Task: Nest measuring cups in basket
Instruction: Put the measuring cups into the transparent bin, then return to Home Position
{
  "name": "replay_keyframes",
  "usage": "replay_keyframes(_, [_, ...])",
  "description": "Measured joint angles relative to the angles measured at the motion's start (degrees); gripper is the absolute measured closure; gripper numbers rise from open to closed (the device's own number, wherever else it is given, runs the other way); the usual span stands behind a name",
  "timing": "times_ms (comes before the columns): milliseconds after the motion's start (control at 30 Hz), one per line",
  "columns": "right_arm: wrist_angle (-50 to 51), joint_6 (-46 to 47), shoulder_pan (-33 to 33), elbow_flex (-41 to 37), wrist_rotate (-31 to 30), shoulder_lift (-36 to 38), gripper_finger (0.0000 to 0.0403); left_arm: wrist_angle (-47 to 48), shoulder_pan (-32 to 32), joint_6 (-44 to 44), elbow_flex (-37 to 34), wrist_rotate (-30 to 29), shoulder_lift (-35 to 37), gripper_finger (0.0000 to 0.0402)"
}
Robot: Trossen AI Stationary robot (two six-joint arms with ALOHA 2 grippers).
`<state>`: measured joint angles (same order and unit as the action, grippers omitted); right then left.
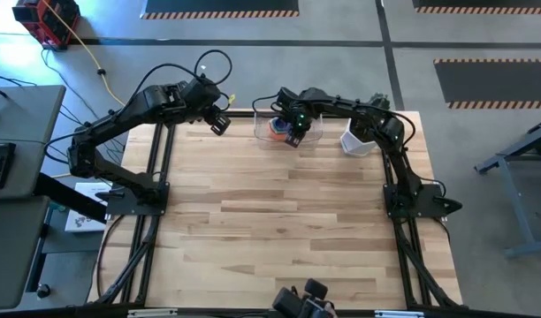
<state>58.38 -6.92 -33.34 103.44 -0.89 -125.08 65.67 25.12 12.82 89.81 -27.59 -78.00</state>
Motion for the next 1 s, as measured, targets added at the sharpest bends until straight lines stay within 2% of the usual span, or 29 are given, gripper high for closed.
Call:
replay_keyframes(167, [0.04, 0.74, 0.02, 0.02, 1.01, 0.02, 0.0191, 0.0, -0.01, -0.01, 0.0, 0.0, 0.0, 0.0287])
replay_keyframes(267, [0.08, 0.85, 0.02, 0.04, 1.08, 0.02, 0.0171, 0.0, 0.0, -0.02, -0.01, 0.0, 0.0, 0.0287])
replay_keyframes(600, [0.97, 0.55, 0.02, 1.45, 2.16, 0.05, 0.0163, 0.0, -0.02, 0.0, 0.01, 0.0, 0.0, 0.0287])
replay_keyframes(833, [3.86, 2.44, -0.47, 8.28, 1.63, 0.13, 0.0162, 0.02, -0.02, 0.0, -0.01, 0.0, 0.0, 0.0287])
replay_keyframes(1000, [10.7, 6.56, -1.27, 14.97, 1.91, 0.13, 0.0162, 0.02, -0.02, -0.81, -0.01, 0.0, 0.0, 0.0287])
